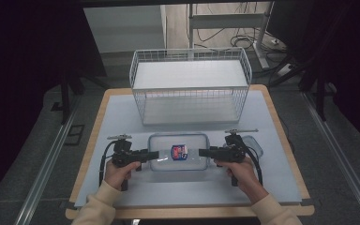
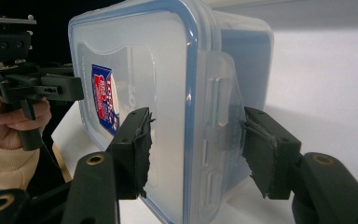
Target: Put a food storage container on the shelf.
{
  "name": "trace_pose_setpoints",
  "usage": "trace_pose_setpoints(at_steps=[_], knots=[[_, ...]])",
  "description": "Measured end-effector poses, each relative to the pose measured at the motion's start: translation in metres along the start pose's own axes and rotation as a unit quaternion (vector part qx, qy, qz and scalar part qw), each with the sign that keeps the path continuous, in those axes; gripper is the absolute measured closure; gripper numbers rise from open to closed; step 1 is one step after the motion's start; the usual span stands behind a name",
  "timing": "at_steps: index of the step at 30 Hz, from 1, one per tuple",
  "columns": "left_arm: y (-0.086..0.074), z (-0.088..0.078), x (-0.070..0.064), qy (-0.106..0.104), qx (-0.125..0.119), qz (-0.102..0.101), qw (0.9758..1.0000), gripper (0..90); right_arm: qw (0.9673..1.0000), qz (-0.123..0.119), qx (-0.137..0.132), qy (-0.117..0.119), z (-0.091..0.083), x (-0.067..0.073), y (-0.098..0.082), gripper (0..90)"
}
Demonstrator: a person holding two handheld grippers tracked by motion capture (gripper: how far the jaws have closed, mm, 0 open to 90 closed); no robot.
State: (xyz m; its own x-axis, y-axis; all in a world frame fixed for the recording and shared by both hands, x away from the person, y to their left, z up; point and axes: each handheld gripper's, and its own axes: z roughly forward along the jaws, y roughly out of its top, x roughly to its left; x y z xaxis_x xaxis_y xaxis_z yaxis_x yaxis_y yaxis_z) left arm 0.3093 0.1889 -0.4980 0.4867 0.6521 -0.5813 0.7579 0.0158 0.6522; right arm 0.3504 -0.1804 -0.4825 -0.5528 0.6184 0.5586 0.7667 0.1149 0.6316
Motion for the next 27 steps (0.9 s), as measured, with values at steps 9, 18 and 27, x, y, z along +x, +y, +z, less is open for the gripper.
trace_pose_setpoints(at_steps=[9,18,27], knots=[[0.007,-0.003,-0.011,-0.004,-0.013,0.012,0.9998,47.0,0.9997,-0.018,-0.015,0.001,-0.014,0.006,0.008,45.5],[0.021,-0.007,-0.024,-0.001,-0.026,0.03,0.9992,46.9,0.9988,-0.036,-0.034,0.001,-0.027,0.012,0.017,45.6],[0.034,-0.009,-0.033,-0.001,-0.033,0.045,0.9984,46.9,0.9977,-0.048,-0.049,-0.001,-0.038,0.016,0.026,45.6]])
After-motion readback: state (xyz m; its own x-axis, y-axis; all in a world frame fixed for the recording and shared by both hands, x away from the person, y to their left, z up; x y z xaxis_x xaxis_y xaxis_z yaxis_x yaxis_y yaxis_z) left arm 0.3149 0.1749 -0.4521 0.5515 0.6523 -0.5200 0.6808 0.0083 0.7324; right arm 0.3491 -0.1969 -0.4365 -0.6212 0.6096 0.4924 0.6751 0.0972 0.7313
